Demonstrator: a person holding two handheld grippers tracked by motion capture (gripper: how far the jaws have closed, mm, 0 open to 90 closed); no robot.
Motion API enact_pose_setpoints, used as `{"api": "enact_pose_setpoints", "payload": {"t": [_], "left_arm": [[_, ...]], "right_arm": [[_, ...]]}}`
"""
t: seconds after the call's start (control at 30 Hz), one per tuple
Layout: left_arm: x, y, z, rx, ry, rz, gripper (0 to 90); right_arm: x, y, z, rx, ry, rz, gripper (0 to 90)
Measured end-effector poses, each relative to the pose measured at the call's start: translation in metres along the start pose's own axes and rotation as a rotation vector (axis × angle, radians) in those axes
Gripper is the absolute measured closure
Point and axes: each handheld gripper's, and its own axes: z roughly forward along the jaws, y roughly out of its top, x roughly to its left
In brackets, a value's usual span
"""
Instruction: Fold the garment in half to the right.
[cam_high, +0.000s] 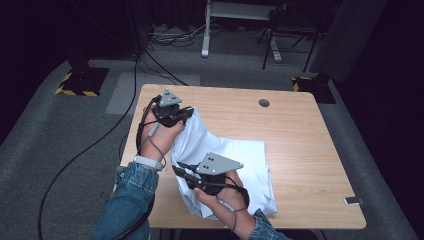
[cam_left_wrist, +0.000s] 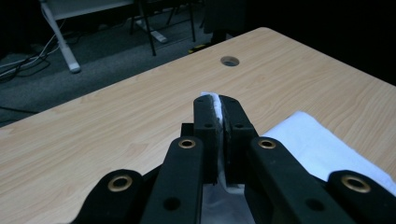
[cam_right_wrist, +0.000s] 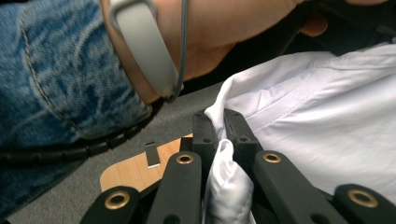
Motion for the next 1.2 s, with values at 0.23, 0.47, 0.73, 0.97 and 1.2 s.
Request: {"api": "enact_pose_setpoints", "payload": {"t": [0.23, 0.47, 0.73, 0.97, 1.2], "left_arm": [[-0.023, 0.016, 0.017, -0.008, -0.033, 0.025, 86.2], [-0.049, 0.027, 0.044, 0.002, -0.068, 0.041, 85.9], [-0.076, 0.032, 0.075, 0.018, -0.118, 0.048, 85.5], [-0.097, 0.030, 0.102, 0.039, -0.141, 0.057, 84.8], [-0.113, 0.027, 0.126, 0.051, -0.164, 0.061, 84.1]], "right_arm": [[-0.010, 0.003, -0.031, -0.040, -0.034, 0.005, 84.4], [-0.024, -0.004, -0.064, -0.062, -0.081, 0.025, 84.3], [-0.038, -0.017, -0.100, -0.070, -0.140, 0.046, 84.2], [-0.049, -0.036, -0.127, -0.062, -0.186, 0.070, 84.1], [-0.062, -0.054, -0.151, -0.054, -0.235, 0.105, 84.1]]}}
